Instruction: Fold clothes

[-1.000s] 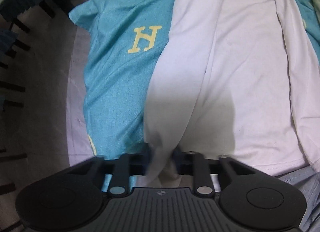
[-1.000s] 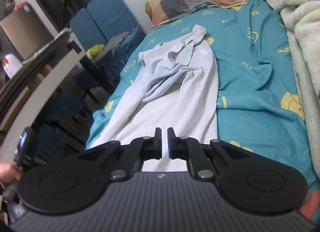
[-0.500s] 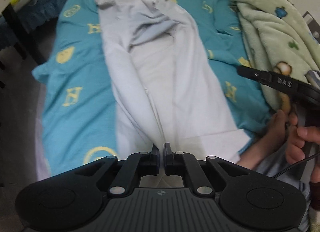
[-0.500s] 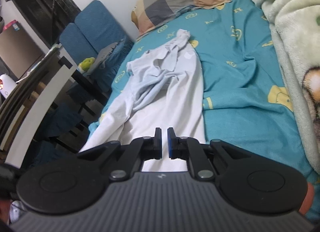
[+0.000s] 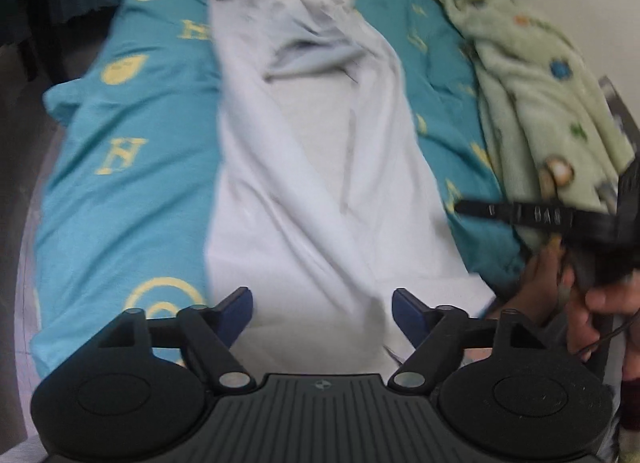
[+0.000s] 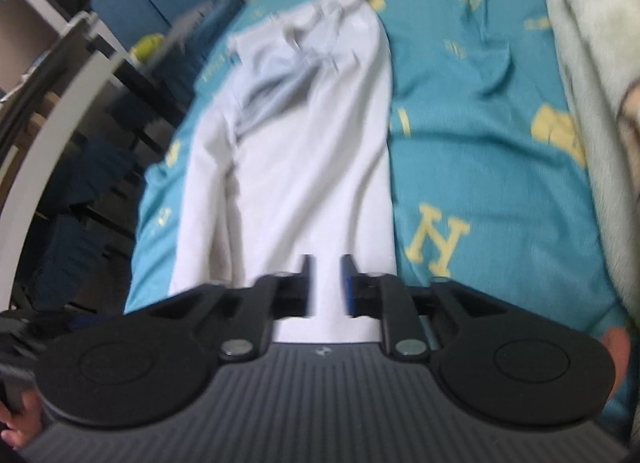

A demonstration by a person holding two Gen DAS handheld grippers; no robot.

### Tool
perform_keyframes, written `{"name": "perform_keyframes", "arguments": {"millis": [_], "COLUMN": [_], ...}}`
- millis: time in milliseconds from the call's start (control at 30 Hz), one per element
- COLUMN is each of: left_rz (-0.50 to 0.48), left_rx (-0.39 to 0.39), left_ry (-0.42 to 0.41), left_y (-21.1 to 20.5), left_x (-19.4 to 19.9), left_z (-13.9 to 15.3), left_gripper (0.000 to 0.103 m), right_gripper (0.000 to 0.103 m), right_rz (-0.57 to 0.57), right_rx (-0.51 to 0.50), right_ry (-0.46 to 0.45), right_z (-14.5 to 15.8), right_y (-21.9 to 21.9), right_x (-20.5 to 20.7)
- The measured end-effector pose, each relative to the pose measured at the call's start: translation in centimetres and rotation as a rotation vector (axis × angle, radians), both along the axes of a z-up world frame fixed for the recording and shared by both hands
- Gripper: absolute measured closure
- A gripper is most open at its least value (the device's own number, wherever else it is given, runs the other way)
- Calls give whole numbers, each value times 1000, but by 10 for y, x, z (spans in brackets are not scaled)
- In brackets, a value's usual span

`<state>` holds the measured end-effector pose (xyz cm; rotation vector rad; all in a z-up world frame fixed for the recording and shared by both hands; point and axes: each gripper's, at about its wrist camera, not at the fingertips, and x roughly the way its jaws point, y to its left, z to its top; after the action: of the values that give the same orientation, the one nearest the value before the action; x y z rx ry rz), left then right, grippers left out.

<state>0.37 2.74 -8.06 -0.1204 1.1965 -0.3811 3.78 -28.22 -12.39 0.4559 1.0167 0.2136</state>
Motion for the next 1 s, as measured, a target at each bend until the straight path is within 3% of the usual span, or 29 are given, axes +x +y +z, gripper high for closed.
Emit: {"name": "perform_keyframes", "arguments": {"millis": [33, 67, 100, 300, 500, 533, 600, 667, 800, 1000], "left_rz": [35, 70, 98, 158, 59, 43, 26, 17, 13, 78], "left_rx": [-11, -21, -20, 16, -11, -21, -33, -33, -65, -206], "left_ry": [16, 34, 56, 225, 372, 392, 415, 413, 393, 254], "left_y": [10, 20, 27, 39, 31, 29, 26, 24, 26, 51], "left_x": [5, 10, 16, 37, 41, 39, 35, 30, 24, 10], "left_z": [-4, -9, -16, -64, -83, -84, -83, -79, -64, 3], "left_gripper": [23, 23, 23, 23, 22, 25, 37, 48, 92, 95], "right_gripper": [48, 36, 33, 34, 34, 36, 51, 77, 90, 92], "right_rz": [-2, -5, -5, 55, 196, 213, 242, 261, 286, 252], "right_rx": [-7, -14, -29, 16, 50, 40, -4, -8, -9, 67], "right_ry": [24, 48, 70, 252, 384, 383, 364, 361, 322, 162], "right_z": [-4, -7, -10, -34, -43, -43, -39, -36, -17, 45], "right_y": [1, 1, 2, 10, 36, 42, 52, 56, 59, 31], "right_x": [2, 4, 5, 5, -2, -3, -6, -6, -11, -32]}}
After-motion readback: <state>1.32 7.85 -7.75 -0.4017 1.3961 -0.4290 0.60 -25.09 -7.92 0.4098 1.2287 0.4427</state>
